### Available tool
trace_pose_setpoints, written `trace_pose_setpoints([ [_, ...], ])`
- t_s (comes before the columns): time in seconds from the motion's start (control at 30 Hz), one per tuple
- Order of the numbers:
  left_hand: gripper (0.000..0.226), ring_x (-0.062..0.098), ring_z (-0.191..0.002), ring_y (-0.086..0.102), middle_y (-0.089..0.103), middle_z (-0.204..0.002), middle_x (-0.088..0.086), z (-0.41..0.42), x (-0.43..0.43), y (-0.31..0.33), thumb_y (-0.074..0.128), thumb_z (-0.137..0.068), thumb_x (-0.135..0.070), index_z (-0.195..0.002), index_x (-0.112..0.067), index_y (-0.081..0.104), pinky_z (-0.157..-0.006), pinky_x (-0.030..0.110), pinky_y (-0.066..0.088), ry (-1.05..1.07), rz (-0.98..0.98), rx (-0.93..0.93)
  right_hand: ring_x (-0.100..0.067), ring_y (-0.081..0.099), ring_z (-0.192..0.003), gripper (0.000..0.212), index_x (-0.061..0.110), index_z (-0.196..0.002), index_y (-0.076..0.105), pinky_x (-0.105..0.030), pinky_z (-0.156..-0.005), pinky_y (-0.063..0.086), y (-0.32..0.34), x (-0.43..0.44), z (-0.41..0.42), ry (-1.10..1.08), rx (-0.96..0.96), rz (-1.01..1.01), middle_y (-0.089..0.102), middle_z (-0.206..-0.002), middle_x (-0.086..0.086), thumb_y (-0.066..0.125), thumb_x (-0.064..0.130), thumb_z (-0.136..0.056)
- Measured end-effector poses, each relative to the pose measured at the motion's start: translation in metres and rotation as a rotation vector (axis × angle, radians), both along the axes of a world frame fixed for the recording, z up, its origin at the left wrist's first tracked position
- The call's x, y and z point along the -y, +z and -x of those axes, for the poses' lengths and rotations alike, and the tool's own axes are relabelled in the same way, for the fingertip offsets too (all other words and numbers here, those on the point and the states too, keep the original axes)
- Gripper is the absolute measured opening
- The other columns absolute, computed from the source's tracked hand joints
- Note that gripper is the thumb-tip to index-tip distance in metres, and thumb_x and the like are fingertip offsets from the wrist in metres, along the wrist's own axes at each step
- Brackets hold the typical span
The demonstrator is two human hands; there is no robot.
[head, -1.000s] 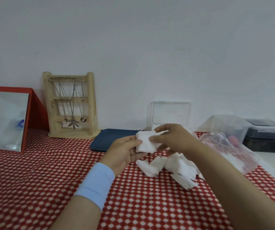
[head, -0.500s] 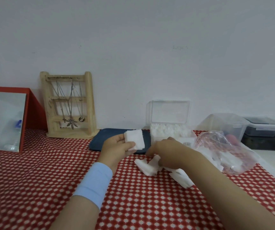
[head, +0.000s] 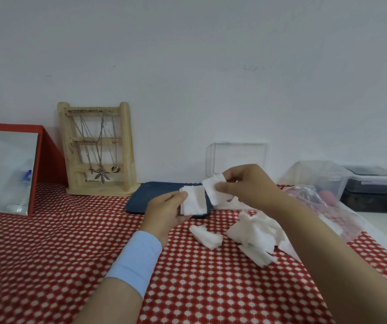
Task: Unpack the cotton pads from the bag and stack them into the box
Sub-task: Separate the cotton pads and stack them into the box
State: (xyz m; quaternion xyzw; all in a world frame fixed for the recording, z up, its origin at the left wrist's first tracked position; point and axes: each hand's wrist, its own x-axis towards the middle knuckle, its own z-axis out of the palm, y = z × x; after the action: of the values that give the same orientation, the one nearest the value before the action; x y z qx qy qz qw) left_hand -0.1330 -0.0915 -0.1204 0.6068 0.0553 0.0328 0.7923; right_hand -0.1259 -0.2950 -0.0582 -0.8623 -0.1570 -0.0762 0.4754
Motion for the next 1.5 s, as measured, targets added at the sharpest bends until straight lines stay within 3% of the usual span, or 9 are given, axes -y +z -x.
trace_pose_setpoints([
  [0.1, 0.012, 0.026, -0.095, 0.077, 0.077, -0.108, 0.014, 0.003, 0.005, 0.002, 0.066, -0.098, -0.015, -0.107, -0.007, 0.071, -0.068, 0.029, 0.062, -0.048, 0.035, -0.021, -0.009, 0.063, -0.058, 0.006, 0.012, -0.085, 0.078, -0.021, -0.053, 0.048, 0.000, -0.011, 0.007, 0.055, -0.161, -0.142, 0.076, -0.073, -0.002, 0.078, 0.017, -0.087],
  [0.33, 0.026, 0.025, -0.097, 0.077, 0.078, -0.106, 0.014, 0.007, 0.009, 0.007, 0.060, -0.101, -0.019, -0.120, -0.004, 0.068, -0.072, 0.028, 0.063, -0.186, 0.092, -0.027, 0.003, 0.062, -0.048, 0.009, 0.007, -0.082, 0.077, -0.011, -0.046, 0.045, -0.015, -0.025, 0.005, -0.053, -0.182, -0.158, 0.073, -0.069, 0.004, 0.083, 0.014, -0.081],
  [0.57, 0.033, 0.023, -0.099, 0.076, 0.078, -0.106, 0.013, 0.007, 0.009, 0.008, 0.067, -0.095, -0.030, -0.119, -0.006, 0.069, -0.077, 0.030, 0.062, -0.249, 0.077, -0.024, -0.008, 0.069, -0.071, 0.022, 0.018, -0.091, 0.072, -0.022, -0.062, 0.057, -0.021, -0.030, 0.003, -0.148, -0.137, -0.088, 0.072, -0.082, 0.005, 0.087, 0.020, -0.075],
  [0.77, 0.038, 0.024, -0.103, 0.075, 0.078, -0.110, 0.010, 0.002, -0.003, 0.002, 0.071, -0.087, 0.006, -0.123, -0.006, 0.067, -0.085, 0.032, 0.061, -0.274, -0.092, 0.017, -0.028, 0.074, -0.091, 0.030, 0.017, -0.108, 0.070, -0.032, -0.074, 0.060, -0.024, -0.028, 0.000, -0.044, -0.327, -0.367, 0.075, -0.101, -0.010, 0.082, 0.010, -0.081],
  [0.93, 0.042, 0.026, -0.106, 0.072, 0.074, -0.117, 0.011, -0.010, -0.015, -0.003, 0.072, -0.087, 0.006, -0.128, -0.003, 0.066, -0.083, 0.031, 0.060, -0.027, -0.071, -0.004, -0.008, 0.063, -0.084, 0.019, 0.025, -0.101, 0.066, -0.018, -0.071, 0.051, -0.031, -0.036, 0.003, -0.164, 0.049, 0.210, 0.066, -0.093, 0.010, 0.076, 0.025, -0.085],
  [1.07, 0.032, 0.026, -0.106, 0.072, 0.073, -0.116, 0.010, -0.013, -0.017, -0.007, 0.072, -0.090, -0.002, -0.122, -0.005, 0.069, -0.084, 0.034, 0.061, 0.106, -0.062, -0.001, -0.007, 0.062, -0.090, 0.043, 0.028, -0.106, 0.071, -0.030, -0.084, 0.055, -0.034, -0.049, 0.016, 0.011, -0.043, 0.767, 0.067, -0.100, 0.013, 0.077, 0.058, -0.075],
  [1.17, 0.025, 0.027, -0.107, 0.071, 0.073, -0.115, 0.010, -0.011, -0.015, -0.006, 0.071, -0.092, -0.005, -0.117, -0.006, 0.070, -0.086, 0.035, 0.061, 0.128, -0.081, -0.001, -0.011, 0.063, -0.089, 0.040, 0.026, -0.105, 0.070, -0.031, -0.082, 0.055, -0.043, -0.050, 0.013, -0.001, -0.022, 0.900, 0.069, -0.100, 0.010, 0.071, 0.058, -0.081],
  [1.27, 0.022, 0.026, -0.105, 0.071, 0.073, -0.111, 0.009, -0.009, -0.013, -0.006, 0.069, -0.093, -0.004, -0.116, -0.006, 0.070, -0.085, 0.035, 0.061, 0.137, -0.107, 0.003, -0.019, 0.068, -0.080, 0.027, 0.015, -0.089, 0.074, -0.032, -0.076, 0.059, -0.045, -0.040, 0.006, -0.001, -0.101, 0.751, 0.070, -0.086, 0.001, 0.063, 0.040, -0.090],
  [1.5, 0.010, 0.026, -0.101, 0.073, 0.075, -0.109, 0.013, -0.006, -0.009, -0.004, 0.064, -0.098, -0.011, -0.101, -0.008, 0.073, -0.074, 0.031, 0.063, 0.062, -0.063, -0.040, -0.022, 0.065, -0.070, 0.017, -0.001, -0.102, 0.070, -0.034, -0.064, 0.059, -0.021, -0.027, 0.003, 0.079, -0.491, -0.234, 0.068, -0.088, -0.014, 0.059, 0.011, -0.095],
])
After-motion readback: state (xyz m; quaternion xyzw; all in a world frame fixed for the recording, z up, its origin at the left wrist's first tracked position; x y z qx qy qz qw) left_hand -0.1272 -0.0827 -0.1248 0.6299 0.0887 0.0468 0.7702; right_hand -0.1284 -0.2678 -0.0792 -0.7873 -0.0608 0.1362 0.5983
